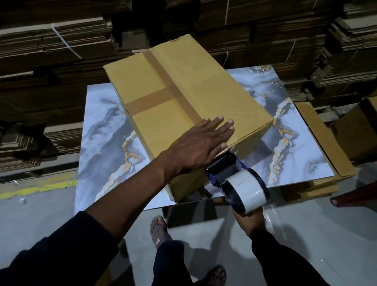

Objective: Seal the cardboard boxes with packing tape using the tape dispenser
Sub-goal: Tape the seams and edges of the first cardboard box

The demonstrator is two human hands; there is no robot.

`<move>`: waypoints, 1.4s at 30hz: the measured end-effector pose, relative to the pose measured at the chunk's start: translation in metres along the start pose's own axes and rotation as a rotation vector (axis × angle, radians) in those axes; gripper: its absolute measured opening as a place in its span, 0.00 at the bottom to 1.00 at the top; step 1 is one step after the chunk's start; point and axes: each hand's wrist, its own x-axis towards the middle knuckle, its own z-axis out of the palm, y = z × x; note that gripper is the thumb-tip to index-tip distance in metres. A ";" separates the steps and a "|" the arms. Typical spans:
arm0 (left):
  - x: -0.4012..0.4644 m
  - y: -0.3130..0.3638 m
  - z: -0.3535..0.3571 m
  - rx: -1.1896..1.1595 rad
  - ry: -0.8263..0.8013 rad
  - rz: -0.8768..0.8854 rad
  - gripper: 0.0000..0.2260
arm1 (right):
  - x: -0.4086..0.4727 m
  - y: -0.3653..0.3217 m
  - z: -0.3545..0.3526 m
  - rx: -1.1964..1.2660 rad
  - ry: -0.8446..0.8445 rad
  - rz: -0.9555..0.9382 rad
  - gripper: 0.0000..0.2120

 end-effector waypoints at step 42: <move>0.004 -0.007 -0.009 -0.044 -0.032 -0.054 0.27 | 0.020 -0.050 -0.015 -1.111 0.087 -0.499 0.10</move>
